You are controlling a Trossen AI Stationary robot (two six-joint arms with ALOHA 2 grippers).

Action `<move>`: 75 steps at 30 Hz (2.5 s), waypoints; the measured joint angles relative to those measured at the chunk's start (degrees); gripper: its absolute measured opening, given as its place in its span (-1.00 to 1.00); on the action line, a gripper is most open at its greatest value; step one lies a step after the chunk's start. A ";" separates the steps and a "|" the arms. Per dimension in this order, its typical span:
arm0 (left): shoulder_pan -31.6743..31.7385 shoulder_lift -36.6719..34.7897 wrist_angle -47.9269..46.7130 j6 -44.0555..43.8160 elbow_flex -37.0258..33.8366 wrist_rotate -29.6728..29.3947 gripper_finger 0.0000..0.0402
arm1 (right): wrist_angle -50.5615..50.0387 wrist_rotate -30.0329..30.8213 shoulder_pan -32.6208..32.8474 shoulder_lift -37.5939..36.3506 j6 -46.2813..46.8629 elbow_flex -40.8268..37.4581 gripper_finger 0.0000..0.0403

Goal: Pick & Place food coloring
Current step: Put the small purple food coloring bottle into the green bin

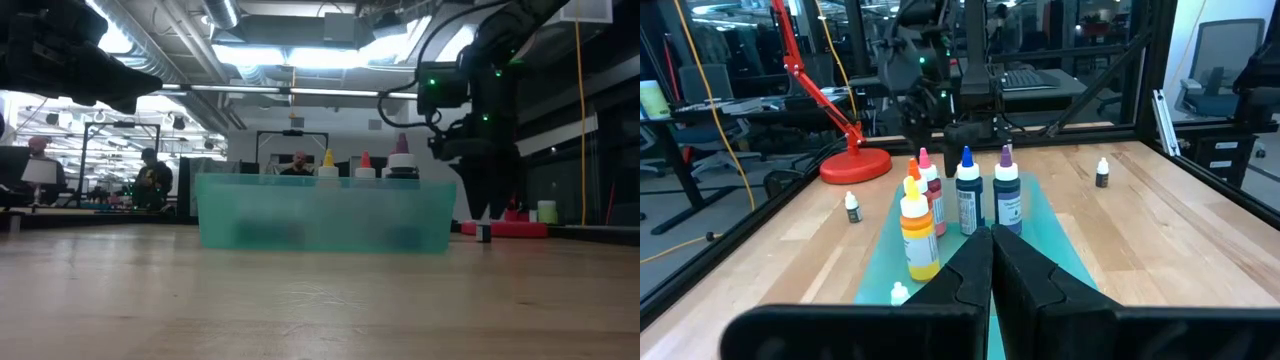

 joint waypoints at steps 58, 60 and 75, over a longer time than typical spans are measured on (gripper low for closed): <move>0.01 -0.01 0.01 0.00 0.00 0.00 -0.98 | -6.35 -7.40 0.28 0.89 -7.91 8.26 -0.60; 0.00 -0.01 0.01 0.00 0.00 0.00 -0.98 | -9.17 -7.06 0.28 -0.18 -8.85 10.72 -0.62; 0.00 0.00 0.00 0.00 0.00 0.00 -0.98 | -18.04 -6.43 7.21 -2.58 -15.05 36.73 -0.66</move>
